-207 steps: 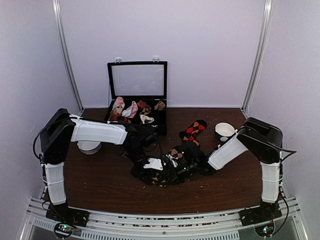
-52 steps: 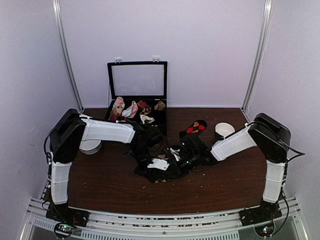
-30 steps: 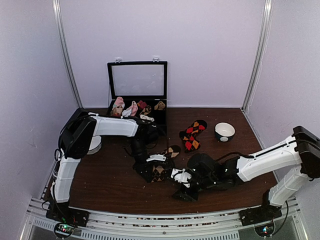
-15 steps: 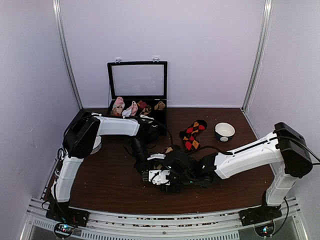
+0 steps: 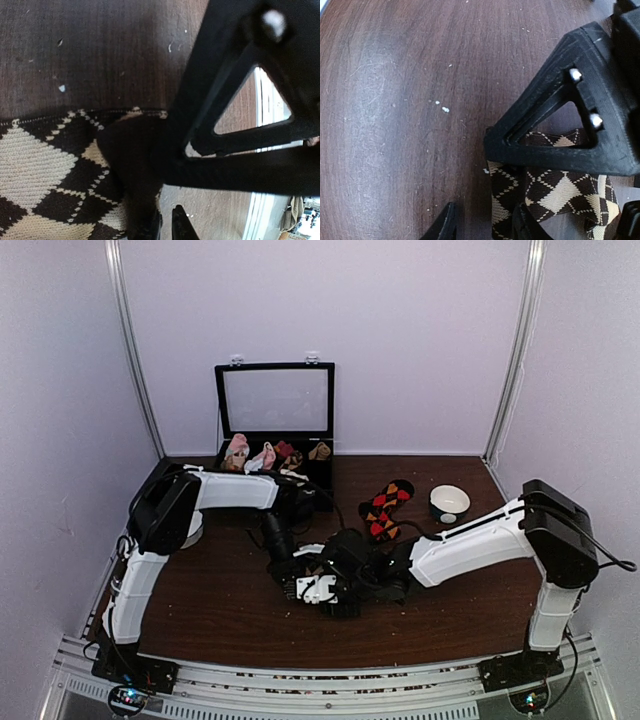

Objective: Roll the socks
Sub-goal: Roll the sock at the center of the board.

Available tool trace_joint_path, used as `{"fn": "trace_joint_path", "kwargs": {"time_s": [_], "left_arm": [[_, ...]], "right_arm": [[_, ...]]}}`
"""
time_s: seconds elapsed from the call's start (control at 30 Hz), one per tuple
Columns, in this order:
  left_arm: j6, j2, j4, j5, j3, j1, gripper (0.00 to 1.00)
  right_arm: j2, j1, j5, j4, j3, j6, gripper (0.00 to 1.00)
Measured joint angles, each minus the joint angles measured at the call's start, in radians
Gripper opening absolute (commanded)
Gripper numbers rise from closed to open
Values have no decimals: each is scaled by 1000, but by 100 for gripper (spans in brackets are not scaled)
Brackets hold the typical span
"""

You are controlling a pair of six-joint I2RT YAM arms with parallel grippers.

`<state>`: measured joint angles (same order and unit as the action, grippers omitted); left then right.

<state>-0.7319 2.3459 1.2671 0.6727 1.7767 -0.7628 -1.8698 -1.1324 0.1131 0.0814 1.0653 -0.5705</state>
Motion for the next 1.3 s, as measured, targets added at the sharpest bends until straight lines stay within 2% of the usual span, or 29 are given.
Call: {"fn": "trace_joint_path", "kwargs": {"time_s": [0.1,0.17,0.23,0.37,0.47,0.73,0.87,1.1,1.3], "left_arm": [[0,1,3,2,0,2,18],[-2,1,9,6,1,4,29],[-3,1,20,16,2,4,42],[2,-17,33,27,-8,6,56],[11,-80,-21,-5,-66,14,60],[19,-314,-200,-123,-232,48,61],[19,-386,-261,-140,-311,48,58],[4,-406,-311,-129,-389,43,55],[-3,-410,-389,-116,-430,12,57]], "right_arm": [[-13,2,5,-9,0,6,22],[-27,5,11,-17,0,15,10],[-49,12,25,-21,10,41,3],[-64,31,68,-18,33,98,0],[-64,40,106,-17,33,154,0],[-64,81,242,43,47,350,0],[-63,124,329,38,35,472,0],[-58,160,423,29,14,657,0],[-68,183,507,10,3,759,0]]}}
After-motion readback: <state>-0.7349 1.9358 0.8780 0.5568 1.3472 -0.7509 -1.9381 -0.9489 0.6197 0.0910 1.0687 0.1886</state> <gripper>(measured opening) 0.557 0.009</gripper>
